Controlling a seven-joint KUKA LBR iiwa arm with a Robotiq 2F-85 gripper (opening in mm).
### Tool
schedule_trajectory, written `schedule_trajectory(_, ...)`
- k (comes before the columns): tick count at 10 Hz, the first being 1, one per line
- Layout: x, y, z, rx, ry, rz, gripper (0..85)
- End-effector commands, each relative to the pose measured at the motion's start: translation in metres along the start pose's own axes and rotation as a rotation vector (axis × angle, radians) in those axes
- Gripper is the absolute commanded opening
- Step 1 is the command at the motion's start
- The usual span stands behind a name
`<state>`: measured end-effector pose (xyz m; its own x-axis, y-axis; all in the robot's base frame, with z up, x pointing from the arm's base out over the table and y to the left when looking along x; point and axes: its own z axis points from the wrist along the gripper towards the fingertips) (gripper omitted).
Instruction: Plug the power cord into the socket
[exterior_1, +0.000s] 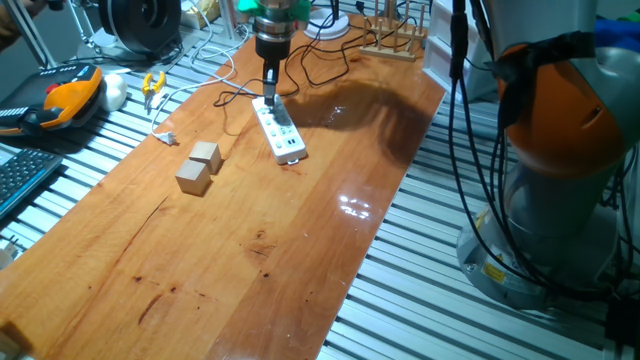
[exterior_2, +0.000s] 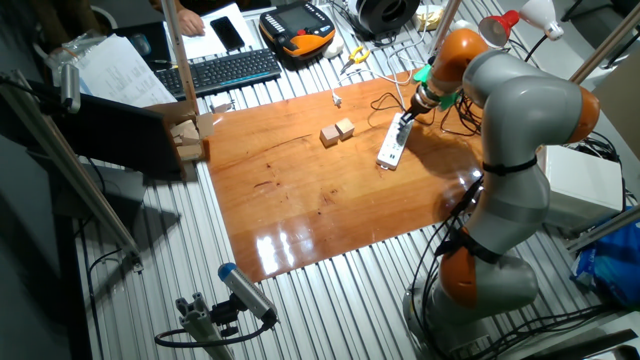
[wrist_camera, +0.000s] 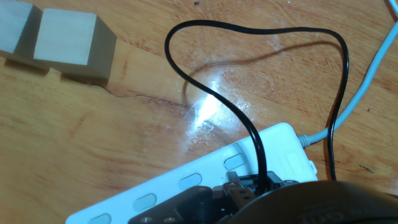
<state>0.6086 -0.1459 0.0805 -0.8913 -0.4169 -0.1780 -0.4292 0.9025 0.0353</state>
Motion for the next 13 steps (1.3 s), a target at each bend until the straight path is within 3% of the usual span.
schedule_trajectory(1, -0.0004, -0.0005, -0.0020, 0.005, 0.007, -0.001, 0.0)
schedule_trajectory(6, -0.0013, -0.0013, 0.0004, 0.039, 0.020, -0.006, 0.0)
schedule_trajectory(9, 0.0012, -0.0008, 0.0016, 0.034, 0.034, -0.006, 0.0)
schedule_trajectory(13, 0.0026, 0.0023, 0.0042, 0.039, 0.028, -0.007, 0.0)
